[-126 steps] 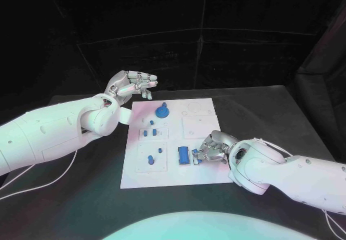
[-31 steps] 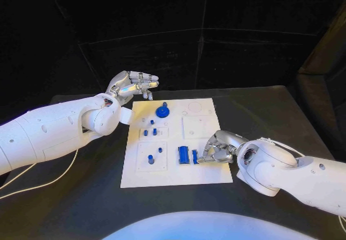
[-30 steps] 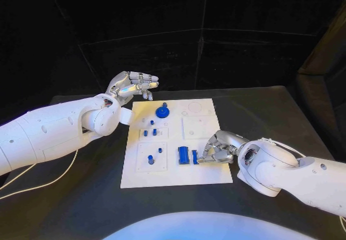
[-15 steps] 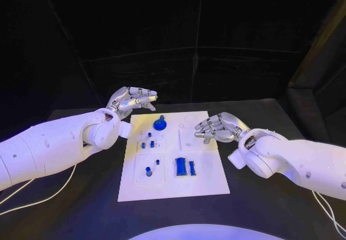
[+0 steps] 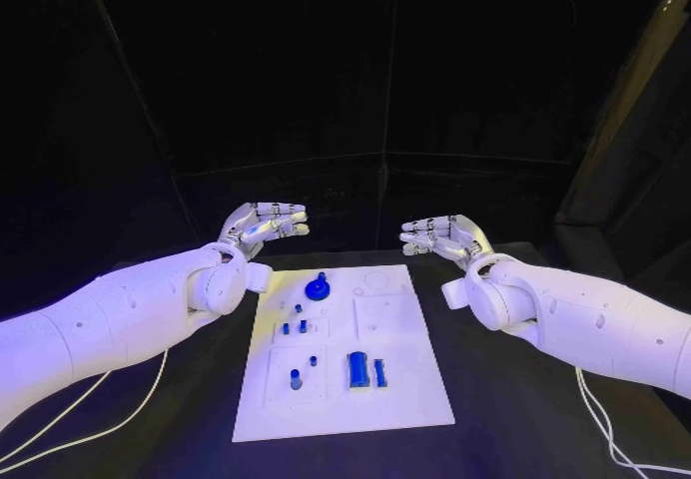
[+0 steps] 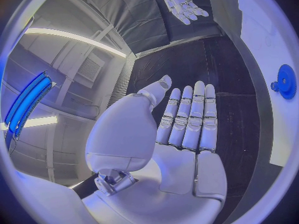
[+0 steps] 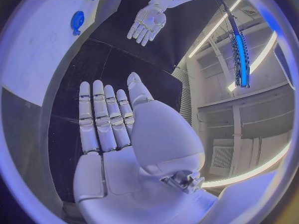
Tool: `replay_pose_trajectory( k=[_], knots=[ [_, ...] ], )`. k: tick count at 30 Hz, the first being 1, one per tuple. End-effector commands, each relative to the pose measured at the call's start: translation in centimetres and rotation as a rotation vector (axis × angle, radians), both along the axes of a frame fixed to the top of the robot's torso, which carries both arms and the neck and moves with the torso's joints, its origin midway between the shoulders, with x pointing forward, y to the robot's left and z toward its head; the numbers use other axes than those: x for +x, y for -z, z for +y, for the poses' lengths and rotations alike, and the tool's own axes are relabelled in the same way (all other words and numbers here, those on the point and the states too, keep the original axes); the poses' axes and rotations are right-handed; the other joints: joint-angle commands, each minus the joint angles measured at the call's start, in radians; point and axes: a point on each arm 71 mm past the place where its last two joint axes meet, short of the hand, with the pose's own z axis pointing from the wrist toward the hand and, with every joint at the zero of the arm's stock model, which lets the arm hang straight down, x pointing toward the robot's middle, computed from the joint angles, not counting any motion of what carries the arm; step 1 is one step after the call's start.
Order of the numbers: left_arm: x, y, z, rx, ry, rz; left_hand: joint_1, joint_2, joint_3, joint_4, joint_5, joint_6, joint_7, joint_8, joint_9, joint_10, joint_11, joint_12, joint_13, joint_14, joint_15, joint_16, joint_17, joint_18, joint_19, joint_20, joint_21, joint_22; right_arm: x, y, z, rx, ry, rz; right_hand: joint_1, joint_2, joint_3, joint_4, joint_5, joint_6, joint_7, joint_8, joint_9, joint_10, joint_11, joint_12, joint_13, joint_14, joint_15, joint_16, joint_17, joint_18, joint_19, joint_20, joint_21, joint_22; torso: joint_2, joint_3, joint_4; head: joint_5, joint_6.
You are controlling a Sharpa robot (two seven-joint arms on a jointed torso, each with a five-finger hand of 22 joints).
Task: Assemble the parts on the task board
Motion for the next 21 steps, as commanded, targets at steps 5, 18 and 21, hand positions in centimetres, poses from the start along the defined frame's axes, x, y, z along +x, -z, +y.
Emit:
replay_pose_trajectory(
  k=[5,18,21],
  knots=[
    [0.2,0.3,0.1,-0.006,-0.016,0.004,-0.418,0.070,-0.129,0.072,-0.054,-0.321,-0.062,-0.104,-0.066,-0.328,-0.051,-0.050,-0.060,-0.322,-0.037,-0.086,-0.100,-0.051,-0.271,-0.073,-0.052,-0.123,0.5,0.1,0.2,0.022,0.006,-0.007,-0.469,-0.066,0.038,0.051,-0.040,-0.308,-0.061,-0.069,-0.098,-0.348,-0.048,-0.069,-0.085,-0.354,-0.036,-0.100,-0.051,-0.051,-0.280,-0.076,-0.112,-0.101,-0.006,0.0007,0.0012,-0.001,0.019],
    [-3.2,0.6,-1.8,0.011,-0.107,0.009,-0.767,0.070,-0.229,0.072,-0.054,-0.593,-0.174,-0.104,-0.066,-0.614,-0.158,-0.127,-0.060,-0.603,-0.128,-0.141,-0.100,-0.082,-0.504,-0.141,-0.138,-0.211,-3.1,-1.0,1.6,0.127,0.129,0.001,-0.864,-0.066,0.119,0.051,-0.117,-0.577,-0.114,-0.069,-0.098,-0.653,-0.148,-0.069,-0.085,-0.671,-0.111,-0.100,-0.123,-0.080,-0.532,-0.137,-0.196,-0.101,0.007,0.0176,0.0621,0.007,0.067],
    [-5.0,0.5,-2.7,0.022,-0.151,0.010,-0.835,0.070,-0.249,0.072,-0.054,-0.646,-0.174,-0.104,-0.066,-0.669,-0.158,-0.127,-0.060,-0.658,-0.128,-0.151,-0.100,-0.088,-0.549,-0.154,-0.138,-0.228,-4.6,-1.4,2.1,0.157,0.175,0.014,-0.940,-0.066,0.119,0.051,-0.117,-0.630,-0.195,-0.069,-0.098,-0.712,-0.148,-0.069,-0.085,-0.733,-0.111,-0.100,-0.123,-0.090,-0.581,-0.149,-0.213,-0.101,0.007,0.0176,0.0621,0.007,0.067]
  ],
)
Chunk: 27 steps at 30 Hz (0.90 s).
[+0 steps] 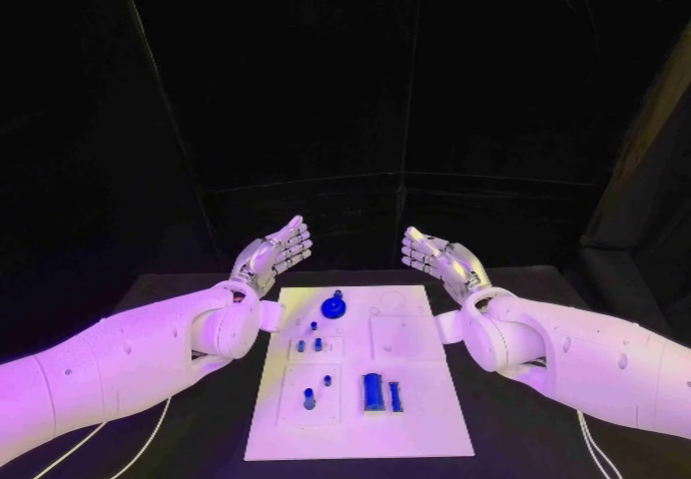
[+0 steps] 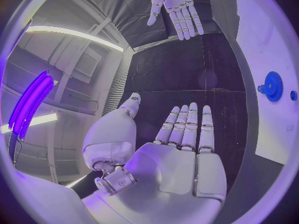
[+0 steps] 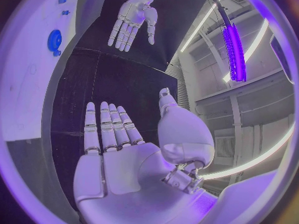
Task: Assemble the parts on the task board
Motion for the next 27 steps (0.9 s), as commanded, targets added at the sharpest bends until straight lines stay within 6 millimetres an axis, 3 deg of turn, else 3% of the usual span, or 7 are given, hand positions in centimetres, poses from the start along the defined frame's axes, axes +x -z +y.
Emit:
replay_pose_trajectory(
  k=[1,2,3,4,6,7,27],
  knots=[
    [-1.3,-0.5,-0.2,0.065,-0.134,-0.032,-0.202,0.003,-0.059,0.004,-0.008,-0.158,-0.056,-0.011,-0.004,-0.166,-0.048,-0.013,-0.004,-0.163,-0.023,-0.099,-0.006,-0.035,-0.135,-0.039,-0.020,-0.051,-1.0,-0.5,-0.5,0.030,0.160,0.007,-0.230,-0.005,0.017,0.004,-0.014,-0.158,-0.098,-0.008,-0.006,-0.178,-0.036,-0.007,-0.005,-0.185,-0.011,-0.008,-0.010,-0.035,-0.147,-0.036,-0.049,-0.006,0.002,0.0024,0.0092,0.000,0.002],
    [-1.8,-0.5,-0.4,0.068,-0.144,-0.032,-0.220,0.003,-0.064,0.004,-0.008,-0.172,-0.056,-0.011,-0.004,-0.180,-0.048,-0.013,-0.004,-0.177,-0.023,-0.099,-0.006,-0.042,-0.147,-0.043,-0.020,-0.055,-1.3,-0.6,-0.4,0.035,0.169,0.011,-0.250,-0.005,0.017,0.004,-0.014,-0.171,-0.098,-0.008,-0.006,-0.193,-0.036,-0.007,-0.005,-0.201,-0.011,-0.008,-0.010,-0.036,-0.160,-0.039,-0.053,-0.006,0.002,0.0024,0.0092,0.000,0.002],
    [-2.2,-0.6,-0.6,0.071,-0.154,-0.032,-0.236,0.003,-0.069,0.004,-0.008,-0.185,-0.056,-0.011,-0.004,-0.193,-0.048,-0.013,-0.004,-0.190,-0.023,-0.099,-0.006,-0.045,-0.158,-0.046,-0.020,-0.059,-1.6,-0.7,-0.3,0.039,0.177,0.015,-0.268,-0.005,0.017,0.004,-0.014,-0.184,-0.098,-0.008,-0.006,-0.208,-0.036,-0.007,-0.005,-0.216,-0.011,-0.008,-0.010,-0.116,-0.171,-0.042,-0.057,-0.006,0.002,0.0024,0.0092,0.000,0.002],
    [-2.6,-0.7,-0.8,0.074,-0.163,-0.031,-0.252,0.003,-0.073,0.004,-0.008,-0.198,-0.056,-0.011,-0.004,-0.207,-0.048,-0.013,-0.004,-0.203,-0.023,-0.099,-0.006,-0.116,-0.169,-0.049,-0.020,-0.064,-1.8,-0.8,-0.3,0.043,0.184,0.018,-0.287,-0.005,0.017,0.004,-0.014,-0.197,-0.098,-0.008,-0.006,-0.223,-0.036,-0.007,-0.005,-0.231,-0.011,-0.008,-0.010,-0.046,-0.184,-0.113,-0.062,-0.006,0.002,0.0024,0.0092,0.000,0.002],
    [-3.3,-0.9,-1.0,0.079,-0.178,-0.031,-0.282,0.003,-0.082,0.004,-0.008,-0.221,-0.056,-0.011,-0.004,-0.232,-0.048,-0.013,-0.004,-0.228,-0.023,-0.099,-0.006,-0.116,-0.189,-0.123,-0.020,-0.071,-2.2,-0.9,-0.2,0.048,0.195,0.024,-0.314,-0.005,0.017,0.004,-0.014,-0.216,-0.098,-0.008,-0.006,-0.244,-0.036,-0.007,-0.005,-0.253,-0.011,-0.008,-0.010,-0.046,-0.200,-0.113,-0.067,-0.006,0.002,0.0024,0.0092,0.000,0.002],
    [-3.6,-0.9,-1.1,0.081,-0.185,-0.031,-0.292,0.003,-0.085,0.004,-0.008,-0.229,-0.056,-0.011,-0.004,-0.239,-0.048,-0.013,-0.004,-0.236,-0.023,-0.099,-0.006,-0.116,-0.196,-0.123,-0.020,-0.074,-2.4,-1.0,-0.1,0.050,0.199,0.026,-0.330,-0.005,0.017,0.004,-0.014,-0.227,-0.098,-0.008,-0.006,-0.256,-0.036,-0.007,-0.005,-0.266,-0.011,-0.008,-0.010,-0.116,-0.210,-0.113,-0.071,-0.006,0.002,0.0024,0.0092,0.000,0.002],
    [-4.9,-1.3,-1.5,0.090,-0.211,-0.031,-0.484,0.003,-0.183,0.004,-0.008,-0.379,-0.056,-0.011,-0.004,-0.398,-0.048,-0.013,-0.004,-0.391,-0.023,-0.099,-0.006,-0.116,-0.323,-0.123,-0.020,-0.160,-2.6,-1.0,-0.1,0.053,0.205,0.029,-0.548,-0.005,0.017,0.004,-0.014,-0.377,-0.098,-0.008,-0.006,-0.426,-0.036,-0.007,-0.005,-0.442,-0.011,-0.008,-0.010,-0.116,-0.351,-0.113,-0.155,-0.006,0.002,0.0024,0.0092,0.000,0.002]
  ],
)
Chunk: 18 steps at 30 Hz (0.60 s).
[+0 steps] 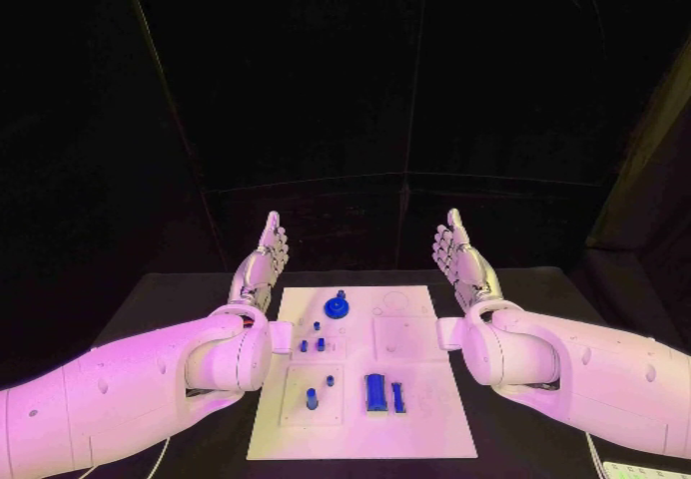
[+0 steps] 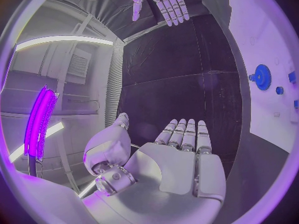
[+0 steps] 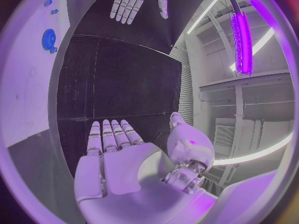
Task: Assemble the parts on the task board
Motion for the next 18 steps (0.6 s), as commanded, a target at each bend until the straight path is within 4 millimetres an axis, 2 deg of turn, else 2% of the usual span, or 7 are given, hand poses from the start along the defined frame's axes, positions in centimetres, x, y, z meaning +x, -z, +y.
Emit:
replay_pose_trajectory(
  k=[1,8,9,10,12,14,18],
  knots=[
    [0.03,-0.37,0.05,0.015,-0.012,-0.035,-0.067,0.000,-0.019,0.000,-0.004,-0.052,-0.001,-0.004,-0.002,-0.055,0.000,-0.007,-0.001,-0.055,0.000,-0.007,-0.002,-0.021,-0.046,-0.002,-0.004,-0.009,0.01,-0.23,-0.03,-0.002,0.012,-0.016,-0.080,0.000,0.007,0.000,-0.006,-0.055,-0.002,-0.004,-0.001,-0.062,0.000,-0.004,-0.001,-0.066,0.000,-0.005,-0.001,-0.022,-0.051,-0.003,-0.011,-0.001,0.000,0.0000,0.0000,0.000,0.000],
    [0.03,-0.37,0.05,0.015,-0.012,-0.035,-0.113,0.000,-0.019,0.000,-0.004,-0.090,-0.001,-0.004,-0.002,-0.094,0.000,-0.007,-0.001,-0.092,0.000,-0.007,-0.002,-0.021,-0.142,-0.002,-0.004,-0.009,0.01,-0.23,-0.03,-0.002,0.012,-0.016,-0.123,0.000,0.007,0.000,-0.006,-0.083,-0.002,-0.004,-0.001,-0.094,0.000,-0.004,-0.001,-0.099,0.000,-0.005,-0.001,-0.022,-0.077,-0.003,-0.011,-0.001,0.000,0.0000,0.0000,0.000,0.000],
    [0.03,-0.37,0.05,0.015,-0.012,-0.035,-0.131,0.000,-0.019,0.000,-0.004,-0.164,-0.001,-0.004,-0.002,-0.172,0.000,-0.007,-0.001,-0.169,0.000,-0.007,-0.002,-0.021,-0.142,-0.002,-0.004,-0.009,0.01,-0.23,-0.03,-0.002,0.012,-0.016,-0.126,0.000,0.007,0.000,-0.006,-0.085,-0.002,-0.004,-0.001,-0.098,0.000,-0.004,-0.001,-0.103,0.000,-0.005,-0.001,-0.022,-0.078,-0.003,-0.011,-0.001,0.000,0.0000,0.0000,0.000,0.000],
    [0.03,-0.37,0.05,0.015,-0.012,-0.035,-0.210,0.000,-0.019,0.000,-0.004,-0.164,-0.001,-0.004,-0.002,-0.172,0.000,-0.007,-0.001,-0.169,0.000,-0.007,-0.002,-0.021,-0.142,-0.002,-0.004,-0.009,0.01,-0.23,-0.03,-0.002,0.012,-0.016,-0.128,0.000,0.007,0.000,-0.006,-0.088,-0.002,-0.004,-0.001,-0.099,0.000,-0.004,-0.001,-0.105,0.000,-0.005,-0.001,-0.022,-0.080,-0.003,-0.011,-0.001,0.000,0.0000,0.0000,0.000,0.000],
    [0.03,-0.37,0.05,0.015,-0.012,-0.035,-0.210,0.000,-0.019,0.000,-0.004,-0.164,-0.001,-0.004,-0.002,-0.172,0.000,-0.007,-0.001,-0.169,0.000,-0.007,-0.002,-0.021,-0.142,-0.002,-0.004,-0.009,0.01,-0.23,-0.03,-0.002,0.012,-0.016,-0.158,0.000,0.007,0.000,-0.006,-0.168,-0.002,-0.004,-0.001,-0.120,0.000,-0.004,-0.001,-0.127,0.000,-0.005,-0.001,-0.022,-0.158,-0.003,-0.011,-0.001,0.000,0.0000,0.0000,0.000,0.000],
    [0.03,-0.37,0.05,0.015,-0.012,-0.035,-0.210,0.000,-0.019,0.000,-0.004,-0.164,-0.001,-0.004,-0.002,-0.172,0.000,-0.007,-0.001,-0.169,0.000,-0.007,-0.002,-0.021,-0.142,-0.002,-0.004,-0.009,0.01,-0.23,-0.03,-0.002,0.012,-0.016,-0.246,0.000,0.007,0.000,-0.006,-0.168,-0.002,-0.004,-0.001,-0.190,0.000,-0.004,-0.001,-0.199,0.000,-0.005,-0.001,-0.022,-0.158,-0.003,-0.011,-0.001,0.000,0.0000,0.0000,0.000,0.000],
    [0.03,-0.37,0.05,0.015,-0.012,-0.035,-0.210,0.000,-0.019,0.000,-0.004,-0.164,-0.001,-0.004,-0.002,-0.172,0.000,-0.007,-0.001,-0.169,0.000,-0.007,-0.002,-0.021,-0.142,-0.002,-0.004,-0.009,0.01,-0.23,-0.03,-0.002,0.012,-0.016,-0.246,0.000,0.007,0.000,-0.006,-0.168,-0.002,-0.004,-0.001,-0.190,0.000,-0.004,-0.001,-0.199,0.000,-0.005,-0.001,-0.022,-0.158,-0.003,-0.011,-0.001,0.000,0.0000,0.0000,0.000,0.000]
  ],
)
